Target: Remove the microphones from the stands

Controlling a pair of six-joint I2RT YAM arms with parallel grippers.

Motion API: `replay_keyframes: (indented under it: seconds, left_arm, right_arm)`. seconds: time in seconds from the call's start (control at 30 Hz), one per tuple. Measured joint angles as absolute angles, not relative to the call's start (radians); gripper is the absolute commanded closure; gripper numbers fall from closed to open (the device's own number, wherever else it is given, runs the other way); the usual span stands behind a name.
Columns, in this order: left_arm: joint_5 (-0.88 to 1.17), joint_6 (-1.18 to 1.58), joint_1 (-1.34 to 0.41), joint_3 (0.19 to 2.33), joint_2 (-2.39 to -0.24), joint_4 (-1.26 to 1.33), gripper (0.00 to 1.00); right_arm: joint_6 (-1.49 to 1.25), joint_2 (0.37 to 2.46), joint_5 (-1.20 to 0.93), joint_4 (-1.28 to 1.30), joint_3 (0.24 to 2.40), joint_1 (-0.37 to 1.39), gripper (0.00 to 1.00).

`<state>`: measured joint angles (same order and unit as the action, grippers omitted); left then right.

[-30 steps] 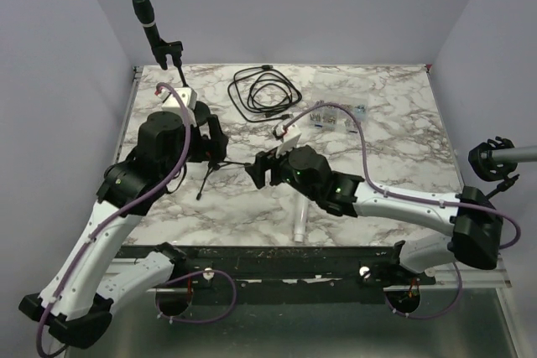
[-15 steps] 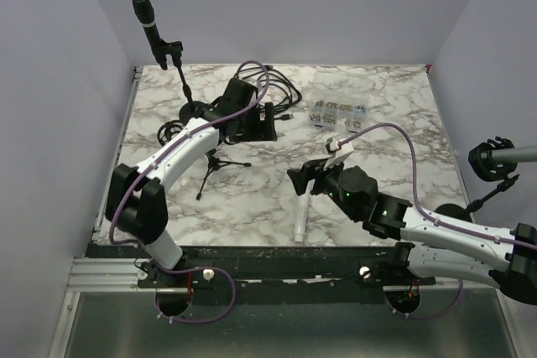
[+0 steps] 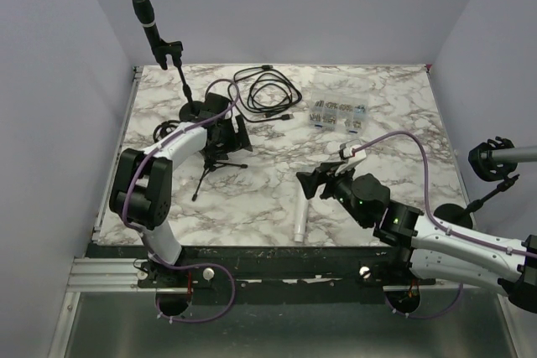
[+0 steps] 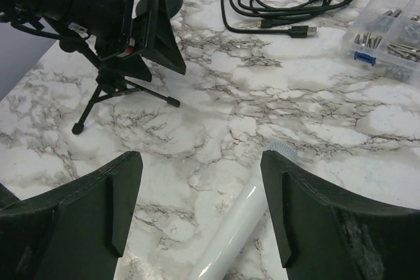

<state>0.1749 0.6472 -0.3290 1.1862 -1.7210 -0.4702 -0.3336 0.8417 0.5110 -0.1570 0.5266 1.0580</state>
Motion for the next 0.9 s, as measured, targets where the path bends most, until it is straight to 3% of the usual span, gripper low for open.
replay_keyframes:
  seconds: [0.9]
  left_arm:
    - [0.140,0.640,-0.010,0.902,-1.475,-0.452,0.13]
  right_arm:
    - [-0.334,0.836,0.482,-0.173,0.494,1.058,0.20]
